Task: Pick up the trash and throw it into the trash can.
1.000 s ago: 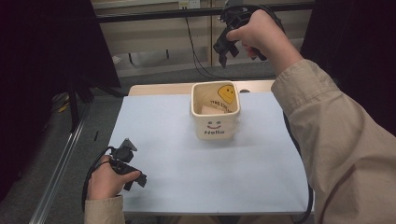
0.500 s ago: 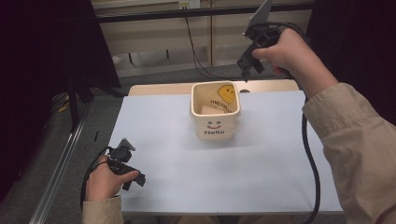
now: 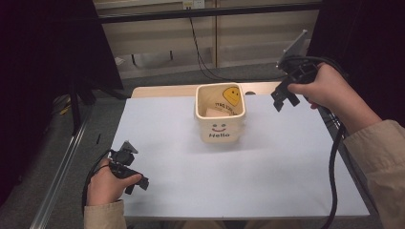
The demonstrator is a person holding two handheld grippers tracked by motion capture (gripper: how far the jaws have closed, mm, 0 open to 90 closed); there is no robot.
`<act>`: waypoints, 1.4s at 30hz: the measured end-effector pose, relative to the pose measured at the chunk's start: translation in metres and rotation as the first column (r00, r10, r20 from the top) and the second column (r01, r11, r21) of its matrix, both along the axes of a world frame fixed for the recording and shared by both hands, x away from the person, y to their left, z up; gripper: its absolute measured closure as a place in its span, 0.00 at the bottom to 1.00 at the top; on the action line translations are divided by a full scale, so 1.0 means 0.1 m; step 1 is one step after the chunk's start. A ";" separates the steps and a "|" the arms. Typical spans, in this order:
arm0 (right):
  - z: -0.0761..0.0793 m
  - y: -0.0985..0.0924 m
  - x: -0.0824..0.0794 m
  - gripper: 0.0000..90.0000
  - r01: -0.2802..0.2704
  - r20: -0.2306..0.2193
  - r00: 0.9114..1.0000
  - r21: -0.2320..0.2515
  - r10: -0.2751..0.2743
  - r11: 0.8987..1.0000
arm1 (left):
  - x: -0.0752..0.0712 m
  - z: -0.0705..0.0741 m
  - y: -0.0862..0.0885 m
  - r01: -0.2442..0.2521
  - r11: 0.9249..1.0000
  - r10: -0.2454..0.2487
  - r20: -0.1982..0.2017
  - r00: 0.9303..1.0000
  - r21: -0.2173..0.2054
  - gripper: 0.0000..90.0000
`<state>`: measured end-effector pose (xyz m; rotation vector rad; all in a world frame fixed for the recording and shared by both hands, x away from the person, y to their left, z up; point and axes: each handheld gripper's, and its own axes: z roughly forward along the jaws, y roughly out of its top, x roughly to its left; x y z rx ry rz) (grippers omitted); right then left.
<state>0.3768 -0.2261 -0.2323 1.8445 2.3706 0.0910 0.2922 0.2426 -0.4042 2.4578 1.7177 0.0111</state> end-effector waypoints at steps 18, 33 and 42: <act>-0.84 -0.48 -0.34 0.10 0.028 -0.034 0.999 -0.062 -0.030 0.998 | -0.01 0.01 -0.01 -0.002 1.000 0.002 -0.010 1.000 0.004 0.05; -1.57 -0.72 -0.75 0.09 0.105 -0.096 0.989 -0.071 -0.112 0.992 | -0.01 0.01 0.01 -0.007 1.000 0.007 -0.005 1.000 0.012 0.05; -1.83 -0.81 -0.96 0.08 0.170 -0.104 0.979 -0.055 -0.175 0.984 | 0.00 0.01 0.00 -0.014 1.000 0.014 -0.004 1.000 0.009 0.05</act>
